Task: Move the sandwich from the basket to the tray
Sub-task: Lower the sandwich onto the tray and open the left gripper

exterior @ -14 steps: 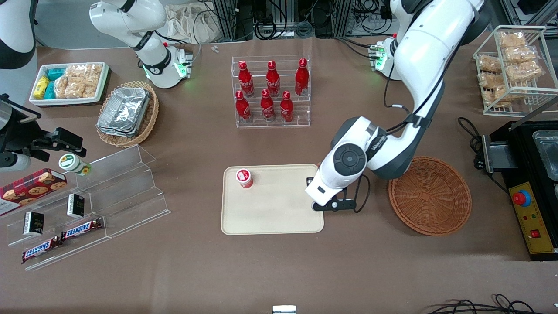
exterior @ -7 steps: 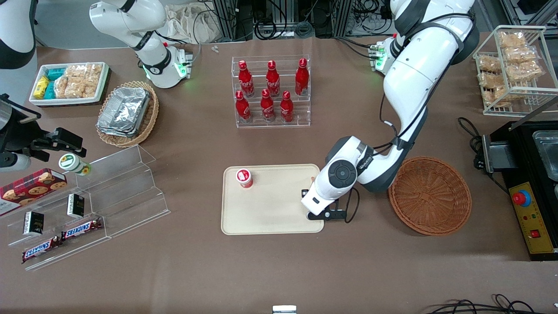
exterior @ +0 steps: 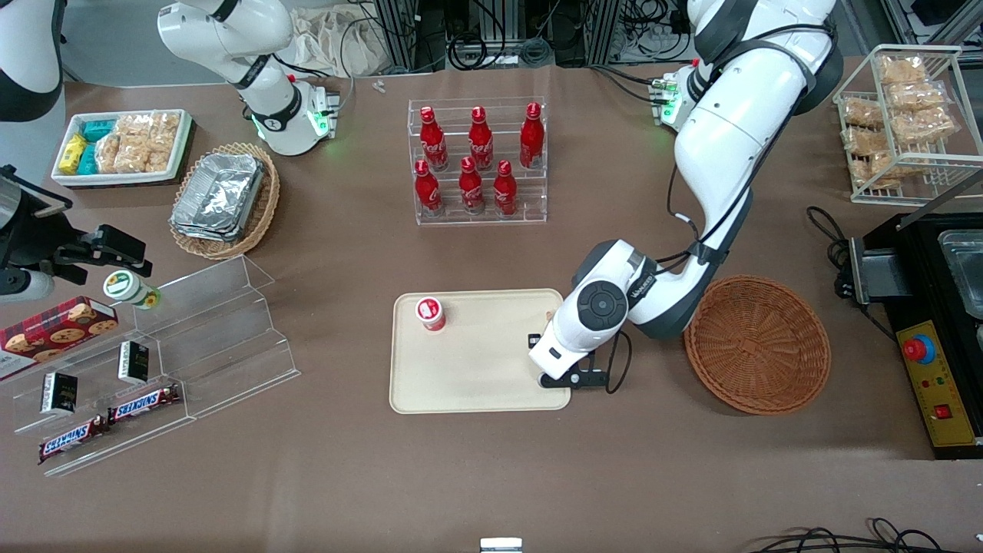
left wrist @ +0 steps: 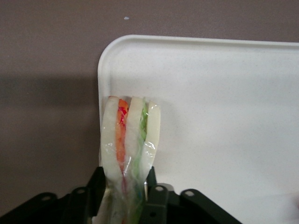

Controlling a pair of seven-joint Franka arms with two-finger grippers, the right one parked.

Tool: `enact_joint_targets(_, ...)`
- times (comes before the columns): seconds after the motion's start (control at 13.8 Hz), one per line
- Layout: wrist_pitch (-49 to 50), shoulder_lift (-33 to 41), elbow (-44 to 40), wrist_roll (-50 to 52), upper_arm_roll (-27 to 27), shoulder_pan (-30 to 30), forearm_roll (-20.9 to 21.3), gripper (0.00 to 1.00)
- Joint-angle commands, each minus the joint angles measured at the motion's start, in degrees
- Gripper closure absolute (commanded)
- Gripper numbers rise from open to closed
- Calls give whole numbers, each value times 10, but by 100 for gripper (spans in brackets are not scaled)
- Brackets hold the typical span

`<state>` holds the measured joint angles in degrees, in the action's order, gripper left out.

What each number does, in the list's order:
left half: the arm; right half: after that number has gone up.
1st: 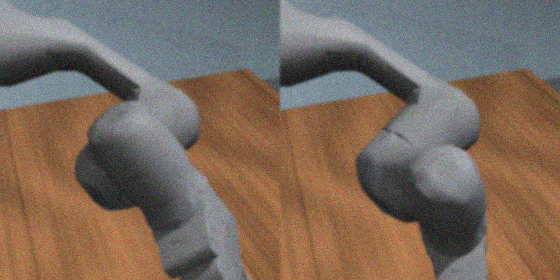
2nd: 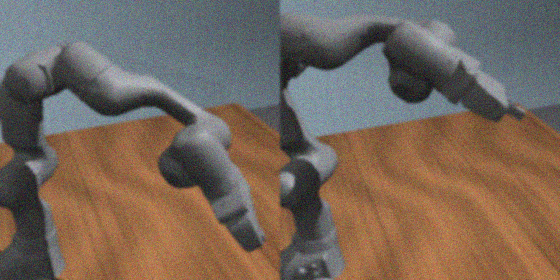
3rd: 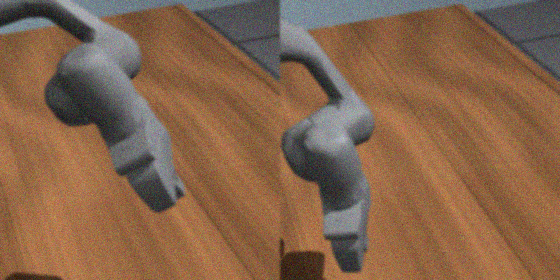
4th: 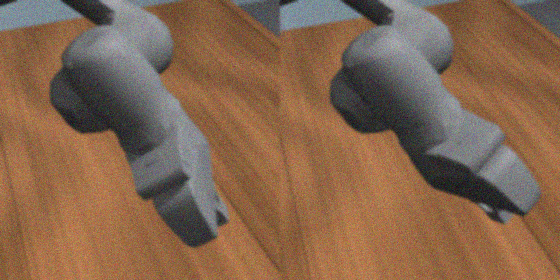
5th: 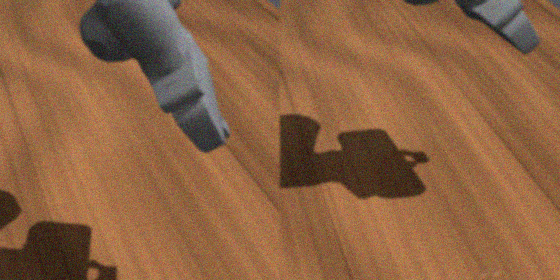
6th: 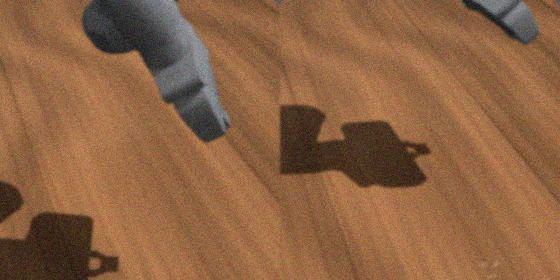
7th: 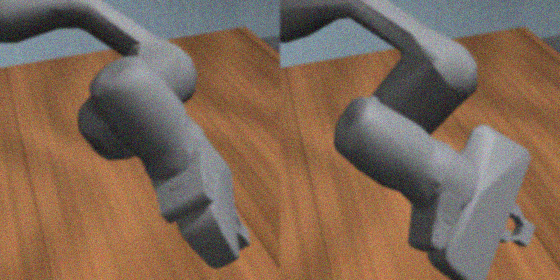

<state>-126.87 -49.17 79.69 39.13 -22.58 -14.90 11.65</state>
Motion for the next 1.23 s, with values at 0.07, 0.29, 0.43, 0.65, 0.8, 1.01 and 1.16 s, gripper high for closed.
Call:
enact_joint_targets(0.07, -5, -8, -13, 9, 1, -6, 12, 1)
enact_joint_targets(0.29, -5, -5, -12, 10, 1, -6, 12, 1)
enact_joint_targets(0.43, -4, -3, -12, 11, 1, -6, 11, 1)
enact_joint_targets(0.65, 1, 4, -13, 12, 1, -5, 11, 1)
enact_joint_targets(0.8, 29, 29, -12, 14, 1, -1, 10, 1)
enact_joint_targets(1.01, 135, 93, -9, 11, 2, 18, 11, 1)
enact_joint_targets(1.16, 201, 134, -9, 6, 1, 42, 7, 1)
